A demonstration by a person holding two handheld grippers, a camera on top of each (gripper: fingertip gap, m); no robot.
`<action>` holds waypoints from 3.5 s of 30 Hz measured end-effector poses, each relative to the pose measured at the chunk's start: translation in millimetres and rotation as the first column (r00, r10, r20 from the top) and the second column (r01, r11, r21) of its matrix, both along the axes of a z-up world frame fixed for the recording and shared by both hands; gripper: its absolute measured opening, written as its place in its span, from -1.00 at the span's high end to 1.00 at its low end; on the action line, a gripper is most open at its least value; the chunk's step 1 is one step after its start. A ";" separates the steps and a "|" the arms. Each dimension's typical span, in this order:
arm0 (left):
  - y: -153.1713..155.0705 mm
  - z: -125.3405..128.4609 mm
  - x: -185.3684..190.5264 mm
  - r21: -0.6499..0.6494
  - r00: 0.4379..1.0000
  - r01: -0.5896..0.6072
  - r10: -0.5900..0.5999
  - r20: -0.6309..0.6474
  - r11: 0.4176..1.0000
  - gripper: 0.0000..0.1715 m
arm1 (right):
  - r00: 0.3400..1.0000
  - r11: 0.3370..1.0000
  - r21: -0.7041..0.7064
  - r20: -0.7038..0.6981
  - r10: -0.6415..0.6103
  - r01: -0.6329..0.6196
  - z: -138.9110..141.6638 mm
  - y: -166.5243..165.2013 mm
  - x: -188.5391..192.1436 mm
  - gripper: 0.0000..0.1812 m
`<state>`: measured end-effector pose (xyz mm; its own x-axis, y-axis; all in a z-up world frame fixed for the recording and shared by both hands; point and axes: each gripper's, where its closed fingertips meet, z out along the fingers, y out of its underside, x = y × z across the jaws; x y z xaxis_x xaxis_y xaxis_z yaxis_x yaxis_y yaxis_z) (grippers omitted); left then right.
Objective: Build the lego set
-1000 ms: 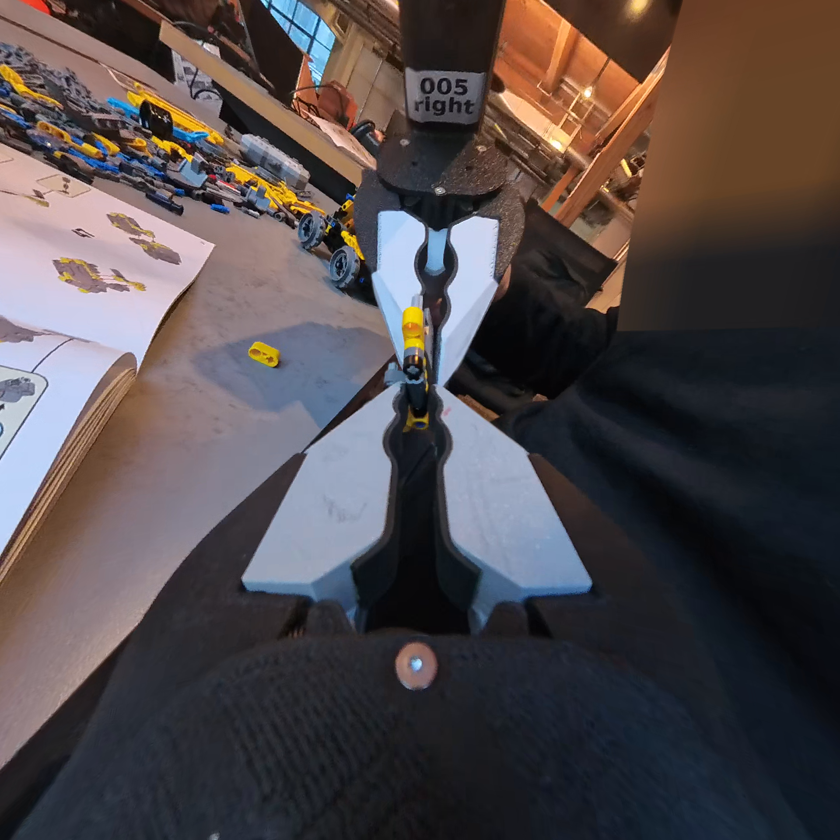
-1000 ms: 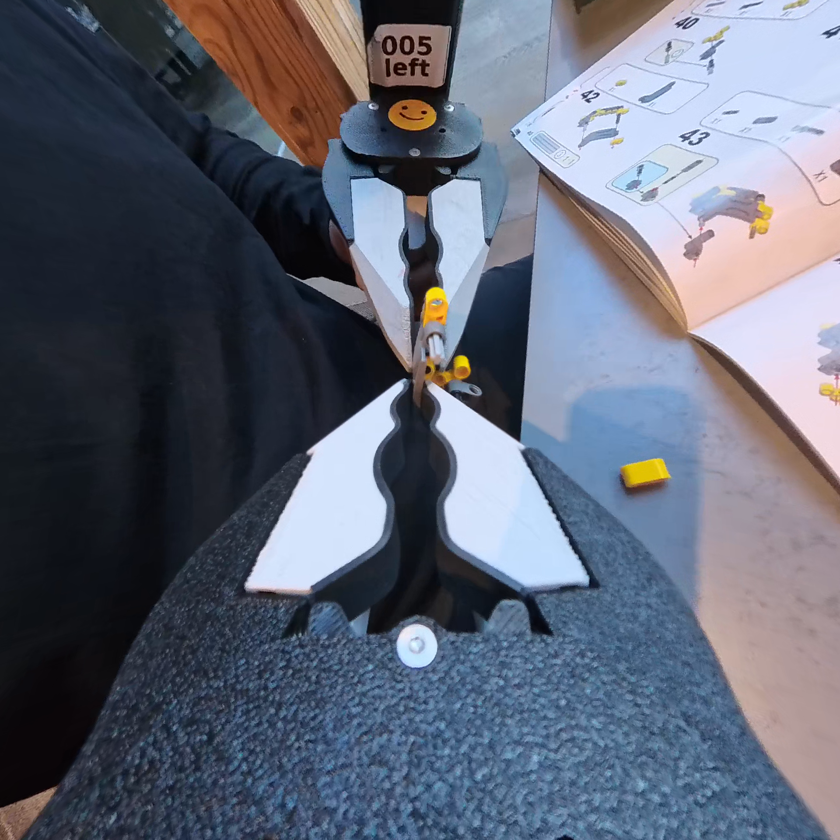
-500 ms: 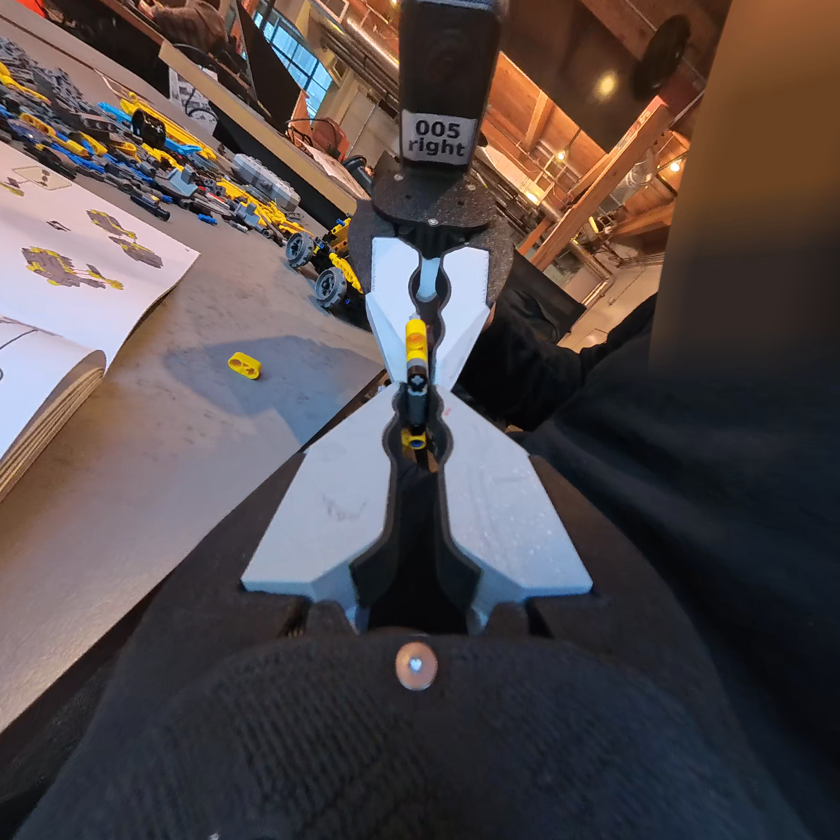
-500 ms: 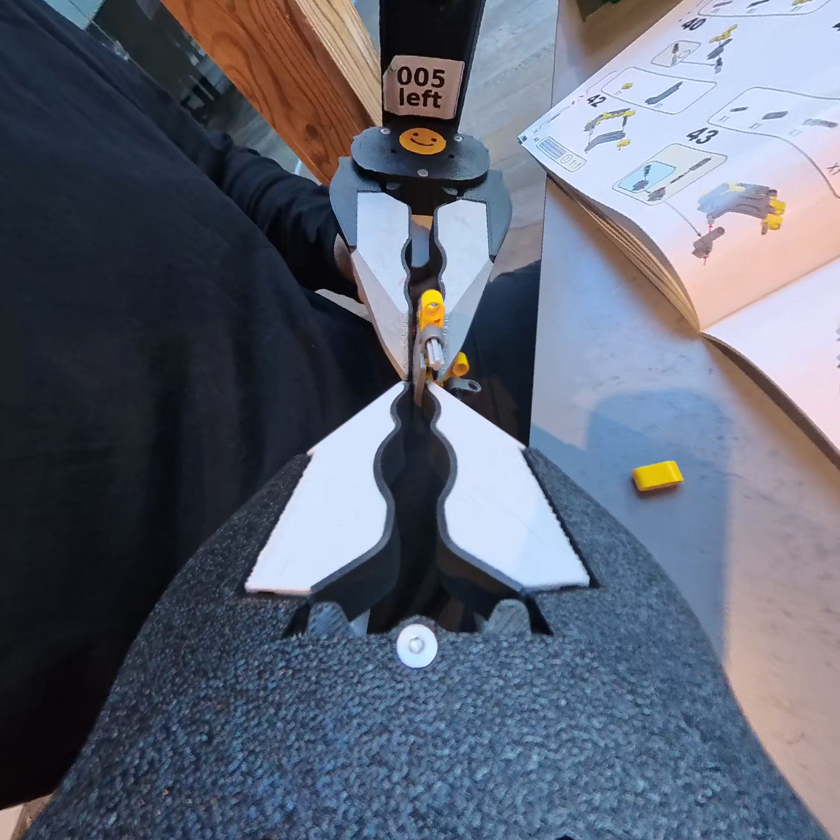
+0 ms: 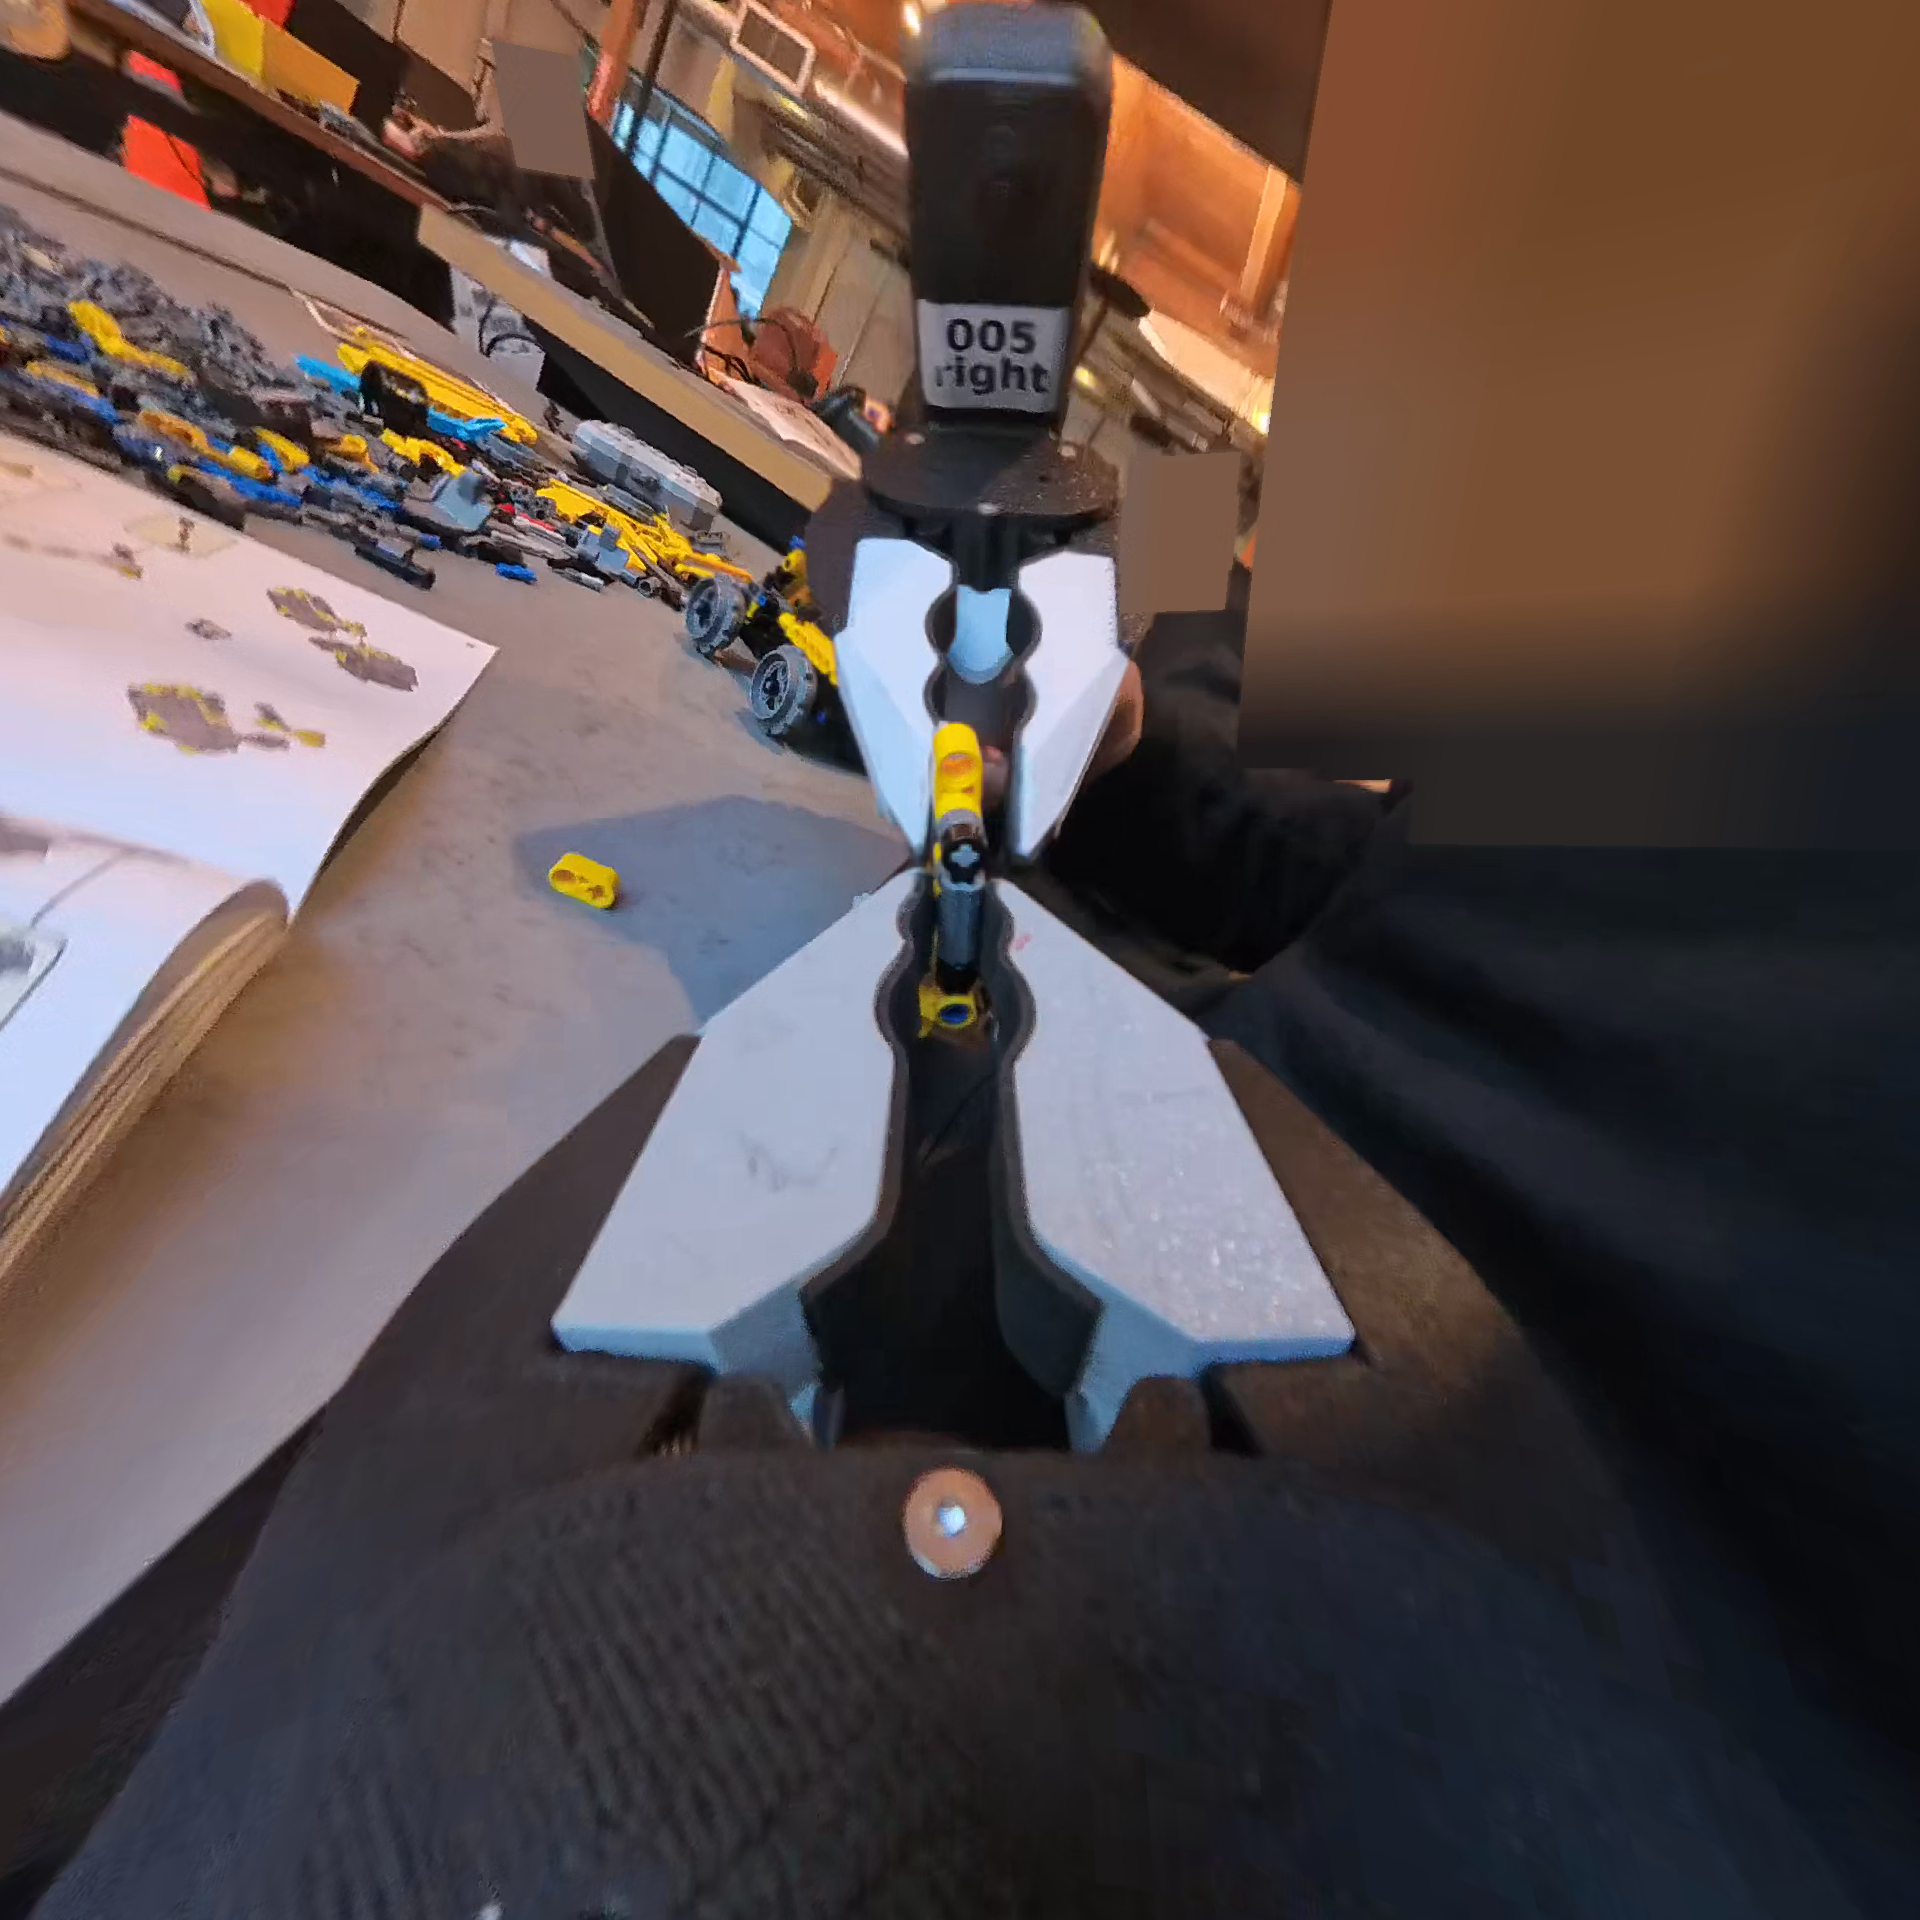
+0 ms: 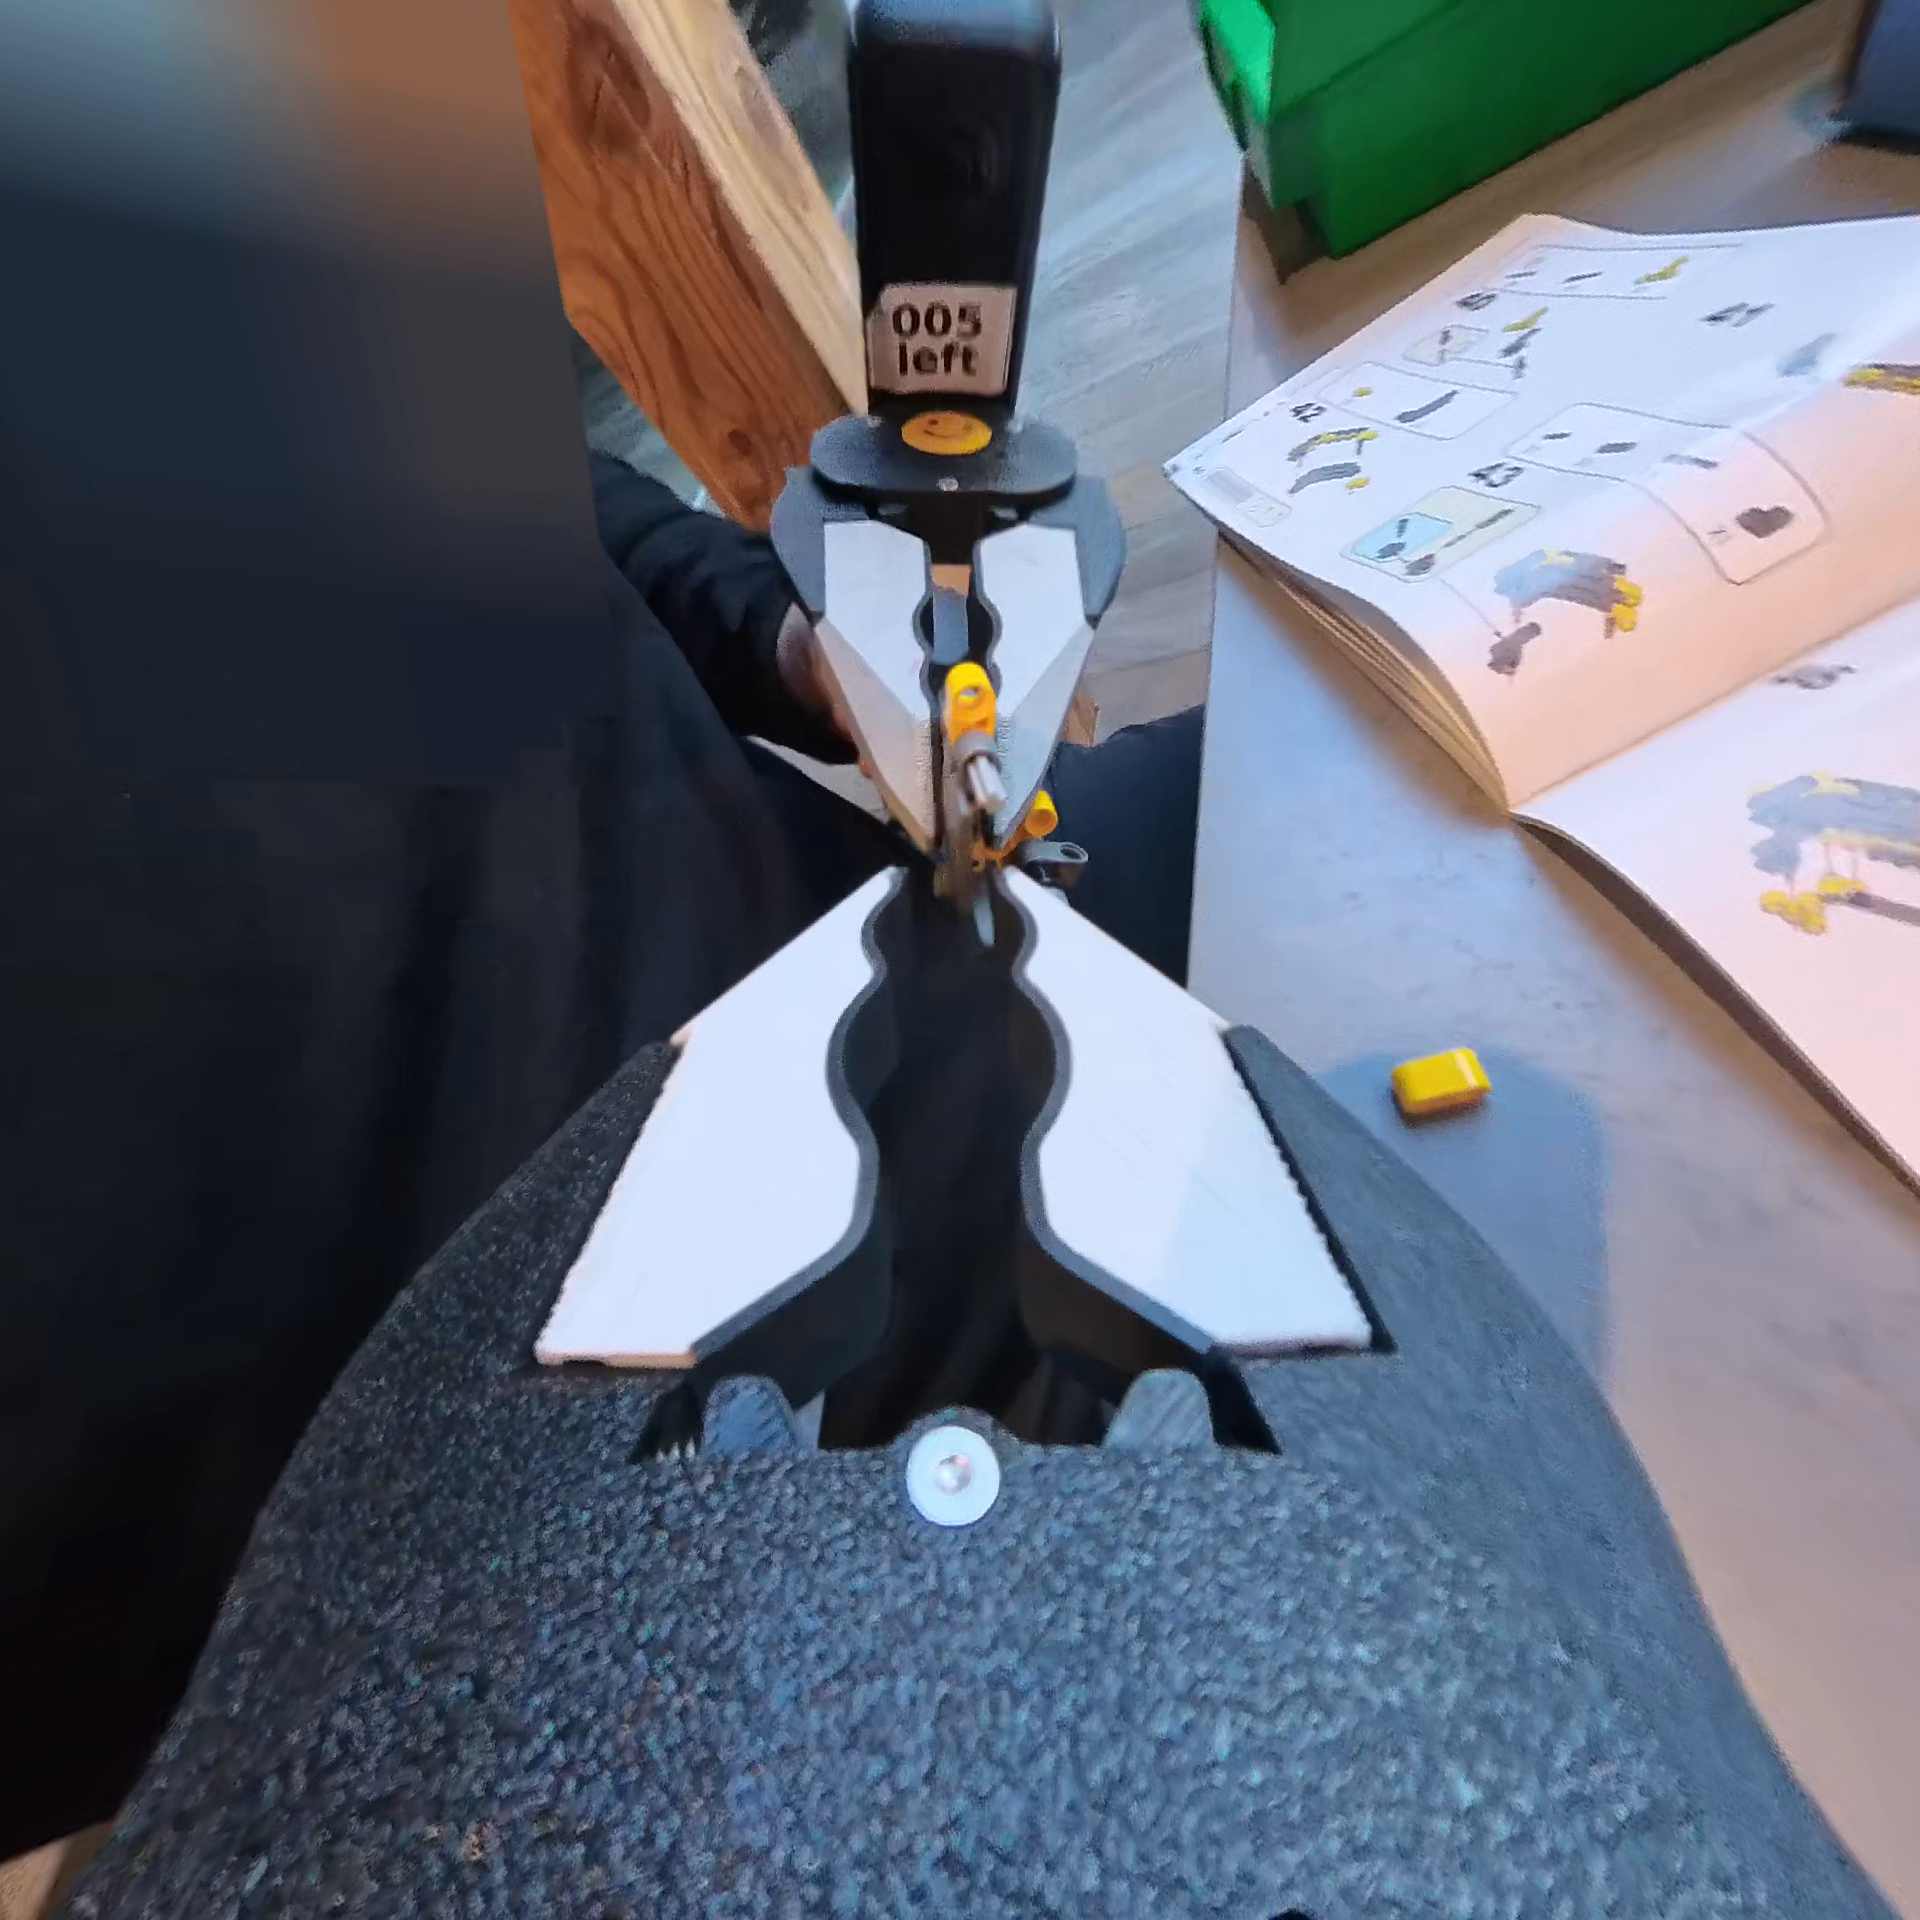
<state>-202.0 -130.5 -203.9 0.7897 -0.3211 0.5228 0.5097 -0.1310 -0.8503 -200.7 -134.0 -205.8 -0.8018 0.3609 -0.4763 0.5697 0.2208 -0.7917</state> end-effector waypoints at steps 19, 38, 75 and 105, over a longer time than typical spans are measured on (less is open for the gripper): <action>-8.2 -36.2 -31.8 -0.152 0.854 0.055 0.033 0.520 0.987 0.92 | 0.991 0.852 0.507 -0.095 -0.096 0.131 -63.8 63.3 -49.3 0.75; -7.5 -47.1 -29.8 -0.194 0.861 0.059 0.049 0.506 0.979 0.92 | 0.993 0.836 0.543 -0.117 -0.017 0.078 -68.6 52.2 -47.2 0.82; -0.1 -59.4 -17.6 -0.312 0.794 0.158 0.067 0.605 0.937 0.93 | 0.973 0.851 0.525 -0.189 0.133 -0.014 -68.0 24.1 -42.4 0.84; 0.5 -60.6 -16.9 -0.325 0.790 0.153 0.082 0.607 0.933 0.93 | 0.954 0.834 0.548 -0.210 0.215 -0.068 -68.1 22.3 -42.7 0.84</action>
<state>-218.9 -130.1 -264.4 0.2647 -0.0524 0.9629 0.8873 -0.3778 -0.2645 -243.4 -111.8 -273.9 -0.9286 0.3706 -0.0196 0.2966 0.7094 -0.6394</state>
